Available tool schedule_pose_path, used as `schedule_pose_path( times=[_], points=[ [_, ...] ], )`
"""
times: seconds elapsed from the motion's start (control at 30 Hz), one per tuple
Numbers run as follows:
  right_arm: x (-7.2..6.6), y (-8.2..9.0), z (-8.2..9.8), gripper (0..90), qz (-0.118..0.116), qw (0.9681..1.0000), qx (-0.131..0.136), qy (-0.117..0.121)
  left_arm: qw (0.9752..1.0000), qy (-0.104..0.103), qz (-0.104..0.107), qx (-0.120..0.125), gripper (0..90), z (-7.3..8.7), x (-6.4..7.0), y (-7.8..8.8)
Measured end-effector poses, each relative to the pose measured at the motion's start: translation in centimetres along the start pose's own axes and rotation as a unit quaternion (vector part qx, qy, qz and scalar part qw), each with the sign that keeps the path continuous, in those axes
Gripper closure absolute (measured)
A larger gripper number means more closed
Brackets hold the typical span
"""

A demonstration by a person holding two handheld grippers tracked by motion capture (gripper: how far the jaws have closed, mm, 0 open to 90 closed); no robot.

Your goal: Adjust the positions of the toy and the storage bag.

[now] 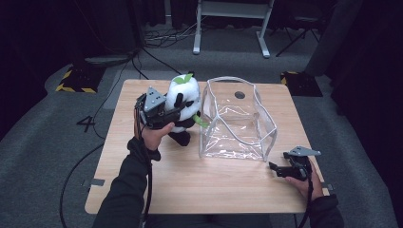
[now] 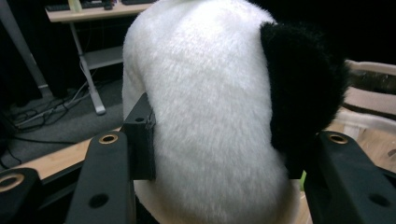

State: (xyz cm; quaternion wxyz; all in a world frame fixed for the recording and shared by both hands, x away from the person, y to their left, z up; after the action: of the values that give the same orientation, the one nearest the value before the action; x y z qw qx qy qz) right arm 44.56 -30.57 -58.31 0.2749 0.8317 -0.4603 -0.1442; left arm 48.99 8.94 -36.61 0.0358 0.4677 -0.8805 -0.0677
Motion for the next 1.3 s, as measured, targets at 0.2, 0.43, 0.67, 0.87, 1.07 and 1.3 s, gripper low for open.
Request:
schedule_pose_path(
  times=[0.2,0.43,0.67,0.87,1.07,1.3],
  points=[
    [0.0,0.0,0.0,17.5,0.000,1.0000,0.000,0.000,0.9999,-0.004,0.001,0.017,45.7,-2.3,0.1,0.4],
    [0.0,0.0,0.0,17.5,0.000,1.0000,0.000,0.000,0.9994,-0.004,0.010,0.032,45.7,-4.0,0.5,0.5],
    [0.0,0.0,0.0,17.5,0.000,1.0000,0.000,0.000,0.9986,-0.009,0.020,0.049,45.8,-6.5,1.2,0.6],
    [0.0,0.0,0.0,17.5,0.000,1.0000,0.000,0.000,0.9973,-0.015,0.030,0.066,45.8,-8.8,2.0,0.7],
    [0.0,0.0,0.0,17.5,0.000,1.0000,0.000,0.000,0.9958,-0.024,0.044,0.076,45.8,-10.6,3.2,0.4],
    [0.0,0.1,0.0,17.5,0.000,1.0000,0.000,0.002,0.9942,-0.025,0.063,0.084,45.8,-12.0,4.7,-0.5]
  ],
)
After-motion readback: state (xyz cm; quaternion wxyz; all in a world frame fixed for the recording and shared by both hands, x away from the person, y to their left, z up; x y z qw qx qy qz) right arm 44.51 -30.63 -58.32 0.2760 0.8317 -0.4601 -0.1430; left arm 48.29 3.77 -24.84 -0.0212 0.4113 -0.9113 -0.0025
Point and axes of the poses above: each handheld gripper's, and its own axes: y roughly backward along the jaws, z roughly out of its underside, x roughly to its right, the point moved 10 cm from there along -y, roughly forward along the jaws, and after that the axes turned 6 degrees about x, right-handed, at the moved point
